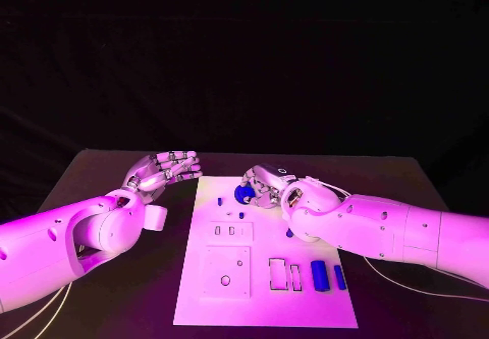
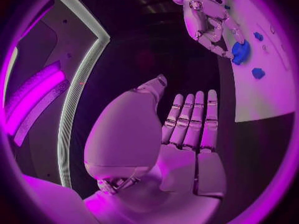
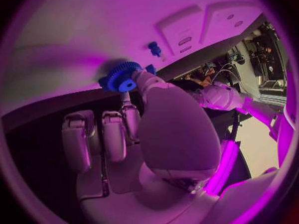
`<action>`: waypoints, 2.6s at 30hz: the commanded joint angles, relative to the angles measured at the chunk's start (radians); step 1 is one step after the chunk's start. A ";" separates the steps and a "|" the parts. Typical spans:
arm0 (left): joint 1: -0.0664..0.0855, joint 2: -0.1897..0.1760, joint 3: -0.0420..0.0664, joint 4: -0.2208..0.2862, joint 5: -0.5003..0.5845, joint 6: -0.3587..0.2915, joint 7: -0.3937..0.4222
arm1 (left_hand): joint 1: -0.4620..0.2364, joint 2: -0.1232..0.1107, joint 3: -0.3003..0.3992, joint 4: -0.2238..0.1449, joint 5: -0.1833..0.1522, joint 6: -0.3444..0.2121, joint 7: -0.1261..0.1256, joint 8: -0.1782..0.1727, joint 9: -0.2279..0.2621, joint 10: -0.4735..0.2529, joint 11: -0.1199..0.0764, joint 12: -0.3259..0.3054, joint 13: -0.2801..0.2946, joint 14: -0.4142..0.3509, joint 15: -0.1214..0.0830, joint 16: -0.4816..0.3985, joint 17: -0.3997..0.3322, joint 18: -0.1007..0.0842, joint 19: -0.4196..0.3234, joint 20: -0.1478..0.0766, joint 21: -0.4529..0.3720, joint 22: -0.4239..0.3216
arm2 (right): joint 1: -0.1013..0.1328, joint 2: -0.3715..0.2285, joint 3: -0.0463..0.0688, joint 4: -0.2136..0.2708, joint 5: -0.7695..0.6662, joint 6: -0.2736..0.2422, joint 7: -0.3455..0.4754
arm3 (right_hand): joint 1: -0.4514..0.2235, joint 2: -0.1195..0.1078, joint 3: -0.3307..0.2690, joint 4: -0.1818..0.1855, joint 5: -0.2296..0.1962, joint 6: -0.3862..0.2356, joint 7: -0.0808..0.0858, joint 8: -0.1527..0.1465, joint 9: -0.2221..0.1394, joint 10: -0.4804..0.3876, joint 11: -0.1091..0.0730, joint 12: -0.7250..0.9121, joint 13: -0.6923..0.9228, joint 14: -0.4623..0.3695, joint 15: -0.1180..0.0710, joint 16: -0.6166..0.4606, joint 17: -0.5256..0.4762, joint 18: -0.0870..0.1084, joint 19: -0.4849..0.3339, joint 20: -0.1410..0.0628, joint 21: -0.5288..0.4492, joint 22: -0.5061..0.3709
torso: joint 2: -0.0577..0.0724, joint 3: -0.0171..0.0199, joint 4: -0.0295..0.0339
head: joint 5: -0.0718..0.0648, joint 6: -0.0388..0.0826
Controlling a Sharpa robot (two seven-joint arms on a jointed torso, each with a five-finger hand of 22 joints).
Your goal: Assemble the parts on the task board
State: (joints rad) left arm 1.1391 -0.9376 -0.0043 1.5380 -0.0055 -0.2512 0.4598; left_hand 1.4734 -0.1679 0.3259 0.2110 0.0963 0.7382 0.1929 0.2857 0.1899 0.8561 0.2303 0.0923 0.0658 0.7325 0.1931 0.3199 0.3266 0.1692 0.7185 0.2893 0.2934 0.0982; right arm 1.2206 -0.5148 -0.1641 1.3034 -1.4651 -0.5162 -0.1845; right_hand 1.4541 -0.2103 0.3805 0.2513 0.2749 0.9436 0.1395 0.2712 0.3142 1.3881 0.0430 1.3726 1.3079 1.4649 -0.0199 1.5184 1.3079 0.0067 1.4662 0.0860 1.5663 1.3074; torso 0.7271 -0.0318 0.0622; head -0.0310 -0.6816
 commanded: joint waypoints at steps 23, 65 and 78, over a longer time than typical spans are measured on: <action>0.003 0.002 0.001 -0.001 -0.012 0.027 -0.005 | -0.001 0.009 -0.001 -0.007 -0.002 -0.006 0.090 0.005 0.001 -0.002 0.003 0.005 0.001 -0.004 0.002 0.005 -0.002 0.002 0.006 -0.001 0.004 -0.002 | -0.002 0.016 -0.002 -0.034 -0.025 0.035 -0.014 | -0.076 -0.047 0.043 -0.026 -0.066 -0.066 0.024 -0.031 -0.019 -0.036 0.035 -0.032 -0.016 0.076 0.023 0.007 0.116 -0.007 0.105 0.022 0.004 0.263 | -0.001 -0.0013 0.0020 | -0.002 -0.002; 0.002 0.000 0.001 -0.014 -0.017 0.025 -0.007 | -0.002 0.010 -0.001 -0.009 -0.003 -0.006 0.090 0.007 0.002 -0.003 0.003 0.008 0.001 -0.007 0.003 0.005 -0.004 0.001 0.008 -0.001 0.003 -0.003 | 0.001 -0.054 -0.002 -0.003 0.059 -0.014 0.036 | -0.264 0.002 -0.018 0.023 -0.021 -0.052 0.016 -0.032 -0.022 -0.035 0.029 -0.030 -0.008 0.076 0.020 0.011 0.122 -0.007 0.105 0.020 0.004 0.263 | -0.003 0.0023 -0.0079 | 0.004 0.007; 0.002 0.002 0.001 -0.018 -0.018 0.031 -0.004 | -0.004 0.010 -0.003 -0.008 -0.003 -0.006 0.090 0.007 0.002 -0.003 0.004 0.008 0.001 -0.007 0.003 0.006 -0.005 0.001 0.008 -0.001 0.003 -0.003 | 0.042 -0.296 0.005 0.170 0.312 0.018 0.208 | -0.173 -0.022 0.024 -0.048 -0.043 -0.053 0.020 -0.039 -0.026 -0.039 0.032 -0.037 -0.012 0.077 0.022 0.010 0.126 -0.007 0.105 0.022 0.004 0.263 | -0.011 0.0090 -0.0225 | 0.009 0.014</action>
State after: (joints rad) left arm 1.1395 -0.9379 -0.0045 1.5196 -0.0194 -0.2397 0.4462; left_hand 1.4705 -0.1650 0.3231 0.2082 0.0963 0.7382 0.1929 0.2857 0.1907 0.8561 0.2303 0.0959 0.0658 0.7325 0.1931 0.3199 0.3231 0.1691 0.7183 0.2892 0.2934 0.0961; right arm 1.2597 -0.7912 -0.1591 1.4569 -1.2612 -0.5408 -0.0622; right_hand 1.2743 -0.2332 0.4050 0.2064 0.2344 0.8916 0.1584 0.2384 0.2894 1.3503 0.0733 1.3349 1.2966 1.4647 -0.0019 1.5281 1.3073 0.0068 1.4662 0.1040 1.5663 1.3074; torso 0.7186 -0.0254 0.0462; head -0.0257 -0.6680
